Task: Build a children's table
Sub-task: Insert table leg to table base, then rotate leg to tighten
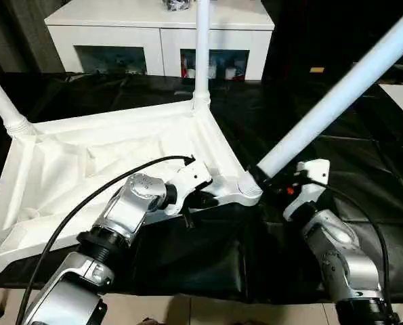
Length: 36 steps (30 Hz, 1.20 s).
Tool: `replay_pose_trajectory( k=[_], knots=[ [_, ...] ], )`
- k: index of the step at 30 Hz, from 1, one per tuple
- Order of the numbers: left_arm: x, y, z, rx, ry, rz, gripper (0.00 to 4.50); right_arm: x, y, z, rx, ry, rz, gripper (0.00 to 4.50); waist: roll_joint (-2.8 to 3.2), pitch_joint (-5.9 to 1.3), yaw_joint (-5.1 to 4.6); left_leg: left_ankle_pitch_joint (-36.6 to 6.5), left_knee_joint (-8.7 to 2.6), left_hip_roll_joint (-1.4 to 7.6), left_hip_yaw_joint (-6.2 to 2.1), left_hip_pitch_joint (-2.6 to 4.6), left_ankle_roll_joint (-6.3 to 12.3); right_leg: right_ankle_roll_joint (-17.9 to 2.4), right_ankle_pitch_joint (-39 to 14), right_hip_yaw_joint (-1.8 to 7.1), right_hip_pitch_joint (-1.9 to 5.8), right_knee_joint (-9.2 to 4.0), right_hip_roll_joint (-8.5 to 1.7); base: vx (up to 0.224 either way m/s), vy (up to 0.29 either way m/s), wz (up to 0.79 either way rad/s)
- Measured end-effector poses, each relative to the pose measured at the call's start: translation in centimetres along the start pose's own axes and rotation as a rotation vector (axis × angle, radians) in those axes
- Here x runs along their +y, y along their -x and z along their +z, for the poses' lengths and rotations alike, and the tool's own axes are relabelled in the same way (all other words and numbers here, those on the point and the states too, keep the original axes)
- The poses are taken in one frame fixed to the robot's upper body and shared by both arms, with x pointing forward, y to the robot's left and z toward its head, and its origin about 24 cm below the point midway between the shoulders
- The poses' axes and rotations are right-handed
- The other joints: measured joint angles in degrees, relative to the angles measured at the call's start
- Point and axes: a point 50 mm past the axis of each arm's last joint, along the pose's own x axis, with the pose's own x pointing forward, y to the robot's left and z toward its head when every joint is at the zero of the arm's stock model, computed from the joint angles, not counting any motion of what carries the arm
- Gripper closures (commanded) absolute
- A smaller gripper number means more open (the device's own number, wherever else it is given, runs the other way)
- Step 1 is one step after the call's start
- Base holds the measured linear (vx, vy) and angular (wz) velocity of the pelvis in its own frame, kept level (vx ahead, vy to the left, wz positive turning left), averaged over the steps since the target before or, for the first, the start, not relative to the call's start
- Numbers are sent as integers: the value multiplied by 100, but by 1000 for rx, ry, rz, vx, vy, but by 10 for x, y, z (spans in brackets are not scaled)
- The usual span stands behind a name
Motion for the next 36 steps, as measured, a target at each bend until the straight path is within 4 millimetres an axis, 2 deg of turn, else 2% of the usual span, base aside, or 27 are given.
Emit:
replay_pose_trajectory(
  k=[5, 13, 21, 36],
  knots=[
    [2, 2, -2, 3, -1, 5, 450, -1, -5, 7, 69, 82, 81, 264, -11, -1, -23, 0, -2, 2, -1, 4, 0, 0, 0, -4, -2, 1, 1, 0, 0, 0],
    [3, 6, -4, 13, -2, 2, 450, -9, -13, 23, 220, 168, 218, 264, -77, -4, -74, 0, -4, 3, -4, 11, 0, 1, -1, -7, -3, 1, 2, 0, 0, 0],
    [4, 8, -5, 19, -6, 0, 450, -11, -20, 28, 310, 203, 277, 264, -120, -17, -88, 0, -6, 4, -6, 12, 0, 1, -1, -10, -2, 1, 2, 0, 0, 0],
    [4, 13, -7, 29, -10, 3, 450, -14, -40, 38, 392, 161, 339, 264, -136, -18, -170, 0, -4, 4, -7, 15, -1, -10, 6, -10, -1, 2, 2, 0, 0, 0]
  ],
)
